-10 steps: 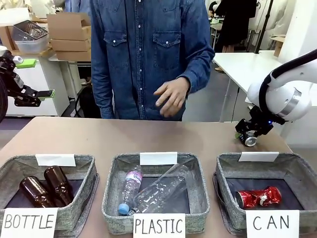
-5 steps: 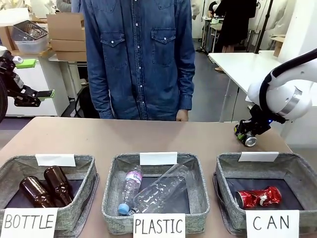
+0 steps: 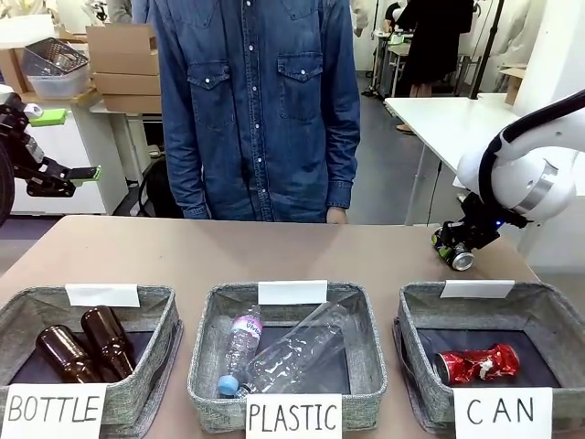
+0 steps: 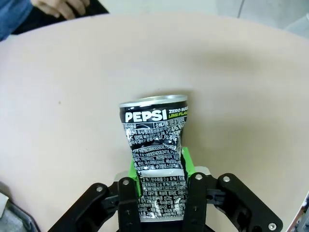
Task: Sort the can waste into the basket.
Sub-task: Pick up the can waste from the table and place it in the right Fabric basket.
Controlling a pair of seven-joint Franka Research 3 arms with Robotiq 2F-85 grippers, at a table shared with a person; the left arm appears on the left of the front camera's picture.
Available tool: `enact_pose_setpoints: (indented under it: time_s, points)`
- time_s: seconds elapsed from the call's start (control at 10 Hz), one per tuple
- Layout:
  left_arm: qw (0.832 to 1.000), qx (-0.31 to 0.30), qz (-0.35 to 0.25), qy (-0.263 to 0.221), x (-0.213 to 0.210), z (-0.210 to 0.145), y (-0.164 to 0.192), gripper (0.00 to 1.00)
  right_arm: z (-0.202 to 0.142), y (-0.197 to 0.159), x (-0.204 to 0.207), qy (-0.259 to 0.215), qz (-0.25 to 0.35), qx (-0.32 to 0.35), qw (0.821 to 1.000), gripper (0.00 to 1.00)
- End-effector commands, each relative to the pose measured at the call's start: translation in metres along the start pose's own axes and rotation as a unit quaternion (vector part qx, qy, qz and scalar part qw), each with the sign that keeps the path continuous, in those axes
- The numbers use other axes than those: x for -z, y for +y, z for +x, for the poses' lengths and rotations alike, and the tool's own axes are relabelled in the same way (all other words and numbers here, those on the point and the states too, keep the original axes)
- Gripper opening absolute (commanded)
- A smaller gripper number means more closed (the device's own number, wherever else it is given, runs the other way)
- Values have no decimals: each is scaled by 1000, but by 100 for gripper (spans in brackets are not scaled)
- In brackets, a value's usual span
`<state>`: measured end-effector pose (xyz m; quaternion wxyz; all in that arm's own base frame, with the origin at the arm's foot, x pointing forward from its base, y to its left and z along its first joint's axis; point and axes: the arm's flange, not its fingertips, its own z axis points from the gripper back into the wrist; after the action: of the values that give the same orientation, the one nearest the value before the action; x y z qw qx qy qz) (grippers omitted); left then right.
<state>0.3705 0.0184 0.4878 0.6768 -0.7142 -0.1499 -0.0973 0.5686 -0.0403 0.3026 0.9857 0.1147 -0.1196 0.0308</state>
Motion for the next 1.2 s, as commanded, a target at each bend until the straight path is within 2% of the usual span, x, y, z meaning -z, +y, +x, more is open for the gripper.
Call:
enact_pose_setpoints:
  time_s: [0.0, 0.1, 0.2, 0.3, 0.4, 0.5, 0.6, 0.7, 0.8, 0.9, 1.1]
  points:
    - [1000, 10, -9, -2, 1, -1, -2, 100, -10, 10, -33, 7, 18, -30, 999, 0]
    - [1000, 10, -9, -2, 1, -1, -2, 100, -24, 18, -77, 18, 25, -47, 998, 0]
    - [1000, 10, -9, -2, 1, -1, -2, 100, -49, 29, -132, 31, 53, -90, 994, 0]
    - [1000, 10, -9, -2, 1, -1, -2, 100, -87, 43, -188, 43, 94, -147, 984, 0]
    - [1000, 10, -9, -2, 1, -1, -2, 100, -122, 54, -220, 75, 124, -207, 967, 0]
    - [1000, 10, -9, -2, 1, -1, -2, 100, -158, 65, -237, 104, 149, -281, 942, 0]
    - [1000, 10, -9, -2, 1, -1, -2, 100, -190, 74, -245, 124, 178, -355, 909, 0]
    - [1000, 10, -9, -2, 1, -1, -2, 100, -218, 82, -246, 126, 198, -434, 870, 0]
    - [1000, 10, -9, -2, 1, -1, -2, 100, -232, 87, -244, 117, 184, -466, 858, 0]
    - [1000, 10, -9, -2, 1, -1, -2, 100, -237, 88, -245, 107, 197, -491, 842, 0]
    - [1000, 10, -9, -2, 1, -1, -2, 100, -230, 87, -245, 85, 186, -496, 844, 0]
